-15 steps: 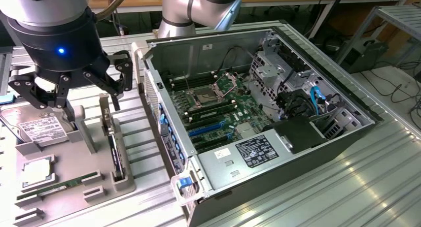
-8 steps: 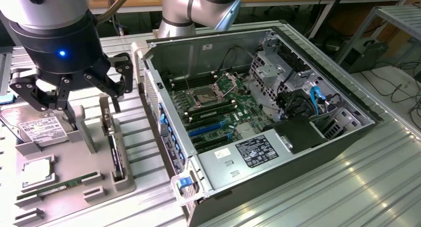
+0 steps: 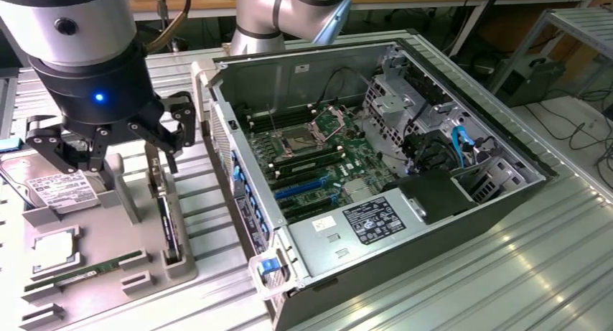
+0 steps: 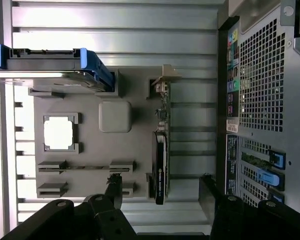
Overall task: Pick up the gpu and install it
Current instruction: 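Pick up the gpu and move the gpu toward the slot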
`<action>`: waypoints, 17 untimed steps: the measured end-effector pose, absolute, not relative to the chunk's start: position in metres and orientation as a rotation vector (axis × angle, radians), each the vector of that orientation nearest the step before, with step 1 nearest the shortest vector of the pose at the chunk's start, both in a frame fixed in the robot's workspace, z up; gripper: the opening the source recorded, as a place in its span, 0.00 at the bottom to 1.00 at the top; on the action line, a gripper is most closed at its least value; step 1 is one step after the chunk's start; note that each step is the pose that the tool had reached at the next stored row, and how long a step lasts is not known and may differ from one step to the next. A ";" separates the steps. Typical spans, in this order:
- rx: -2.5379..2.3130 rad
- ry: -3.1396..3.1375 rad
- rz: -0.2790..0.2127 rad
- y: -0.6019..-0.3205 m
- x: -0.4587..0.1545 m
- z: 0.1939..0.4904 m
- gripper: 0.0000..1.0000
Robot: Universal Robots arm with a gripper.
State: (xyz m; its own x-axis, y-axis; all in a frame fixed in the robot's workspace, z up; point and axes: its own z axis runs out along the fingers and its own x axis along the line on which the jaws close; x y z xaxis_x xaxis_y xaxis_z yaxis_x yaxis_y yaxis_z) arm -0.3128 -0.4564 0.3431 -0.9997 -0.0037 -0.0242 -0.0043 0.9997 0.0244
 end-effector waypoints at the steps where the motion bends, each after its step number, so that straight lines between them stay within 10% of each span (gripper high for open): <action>1: -0.006 3.117 0.038 -0.456 -0.313 0.341 0.72; 17: -0.008 3.117 0.038 -0.455 -0.313 0.330 0.72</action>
State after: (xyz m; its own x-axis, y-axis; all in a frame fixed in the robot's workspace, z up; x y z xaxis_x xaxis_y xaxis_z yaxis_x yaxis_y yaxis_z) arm -0.3128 -0.4551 0.3301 -0.9997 -0.0050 -0.0242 -0.0056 0.9997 0.0244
